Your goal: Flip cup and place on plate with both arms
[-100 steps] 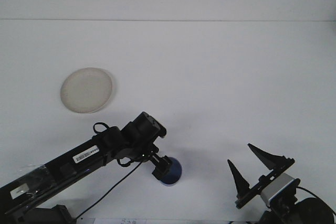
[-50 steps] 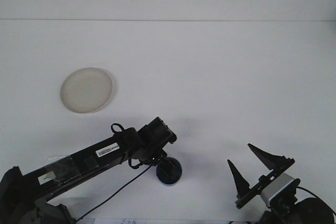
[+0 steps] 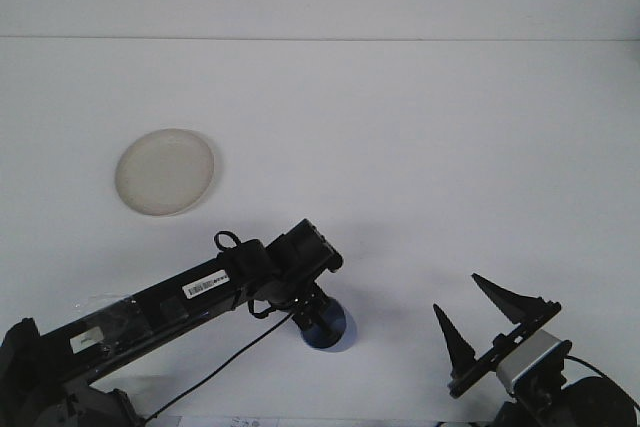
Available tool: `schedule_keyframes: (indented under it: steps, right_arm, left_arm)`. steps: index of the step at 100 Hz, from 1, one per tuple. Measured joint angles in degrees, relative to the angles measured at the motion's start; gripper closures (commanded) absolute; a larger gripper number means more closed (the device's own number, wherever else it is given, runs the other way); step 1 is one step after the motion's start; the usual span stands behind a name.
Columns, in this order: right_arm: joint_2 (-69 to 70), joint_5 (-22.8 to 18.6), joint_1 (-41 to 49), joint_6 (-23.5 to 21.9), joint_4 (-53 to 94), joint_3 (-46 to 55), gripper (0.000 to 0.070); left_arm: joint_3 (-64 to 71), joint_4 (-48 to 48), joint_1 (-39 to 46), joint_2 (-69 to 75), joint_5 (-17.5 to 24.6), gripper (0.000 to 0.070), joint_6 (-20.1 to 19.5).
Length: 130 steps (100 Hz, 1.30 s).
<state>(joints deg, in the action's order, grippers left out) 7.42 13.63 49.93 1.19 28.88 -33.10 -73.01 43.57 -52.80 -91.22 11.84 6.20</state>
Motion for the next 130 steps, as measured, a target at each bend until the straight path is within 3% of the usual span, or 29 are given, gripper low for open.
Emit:
schedule_keyframes:
  steps: [11,43,78,108,130]
  right_arm:
    - [0.0,0.0,0.0,0.0,0.0,0.0,0.0212]
    - [0.0,0.0,0.0,0.0,0.0,0.0,0.0212]
    - [0.0,0.0,0.0,0.0,0.0,0.0,0.0212]
    - [0.0,0.0,0.0,0.0,0.0,0.0,0.0212]
    - [0.0,0.0,0.0,0.0,0.0,0.0,0.0212]
  left_arm:
    - [-3.4,2.8,0.0,0.0,-0.5,0.0690,-1.0]
    - [-17.6,13.7,3.6,7.2,-7.4,0.0692,-4.4]
    - [-26.3,24.8,22.2,13.0,-20.3,0.0693,-9.2]
    - [-26.3,20.1,44.2,4.9,-20.6,0.0693,-11.2]
    - [-26.3,15.1,52.2,-4.4,-15.9,0.0693,-11.2]
